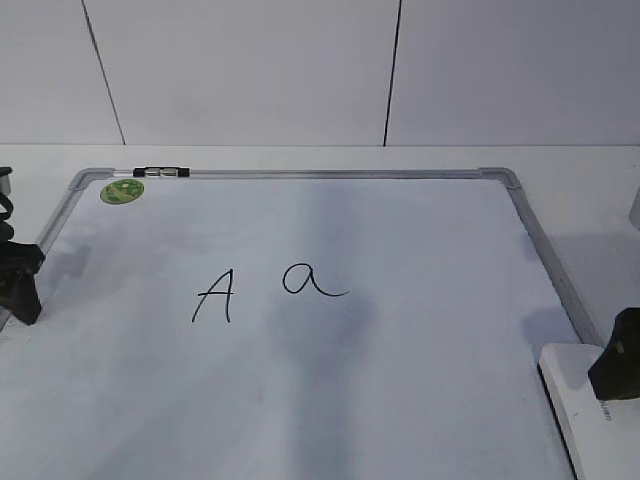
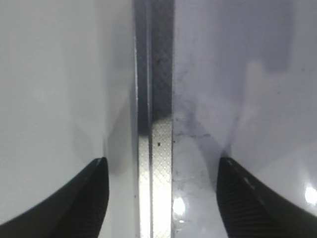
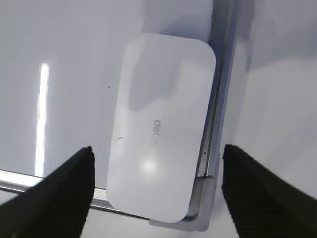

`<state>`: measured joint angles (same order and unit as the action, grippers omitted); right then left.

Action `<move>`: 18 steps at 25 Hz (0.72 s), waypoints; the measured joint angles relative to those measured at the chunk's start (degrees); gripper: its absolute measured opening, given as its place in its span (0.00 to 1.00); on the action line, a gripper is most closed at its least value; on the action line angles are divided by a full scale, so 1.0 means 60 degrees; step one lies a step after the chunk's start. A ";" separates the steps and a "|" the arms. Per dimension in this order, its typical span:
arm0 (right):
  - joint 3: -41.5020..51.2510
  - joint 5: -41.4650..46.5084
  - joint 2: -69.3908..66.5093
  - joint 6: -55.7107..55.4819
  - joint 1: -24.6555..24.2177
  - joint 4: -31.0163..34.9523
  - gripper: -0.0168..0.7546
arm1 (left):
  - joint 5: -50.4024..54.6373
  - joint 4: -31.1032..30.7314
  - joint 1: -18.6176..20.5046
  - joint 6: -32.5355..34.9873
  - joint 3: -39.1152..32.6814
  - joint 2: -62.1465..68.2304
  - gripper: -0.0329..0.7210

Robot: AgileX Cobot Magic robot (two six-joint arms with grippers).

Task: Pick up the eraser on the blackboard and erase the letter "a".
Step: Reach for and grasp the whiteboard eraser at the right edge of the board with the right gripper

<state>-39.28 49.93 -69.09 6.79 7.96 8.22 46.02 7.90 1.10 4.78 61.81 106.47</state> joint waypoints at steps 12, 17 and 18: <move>0.0000 -0.0020 0.0000 0.0000 0.0000 0.0087 0.79 | 0.0265 0.0089 -0.0022 0.0000 0.0052 0.0021 0.36; 0.0000 -0.0020 0.0000 0.0000 0.0000 0.0087 0.79 | 0.0306 0.0005 -0.0022 0.0000 0.0058 0.0021 0.28; 0.0000 -0.0020 0.0000 0.0000 0.0000 0.0087 0.79 | 0.0328 -0.0007 -0.0022 0.0000 0.0058 0.0021 0.27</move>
<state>-39.28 49.81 -69.09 6.79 7.96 8.74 47.99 7.86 0.97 4.78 62.16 106.60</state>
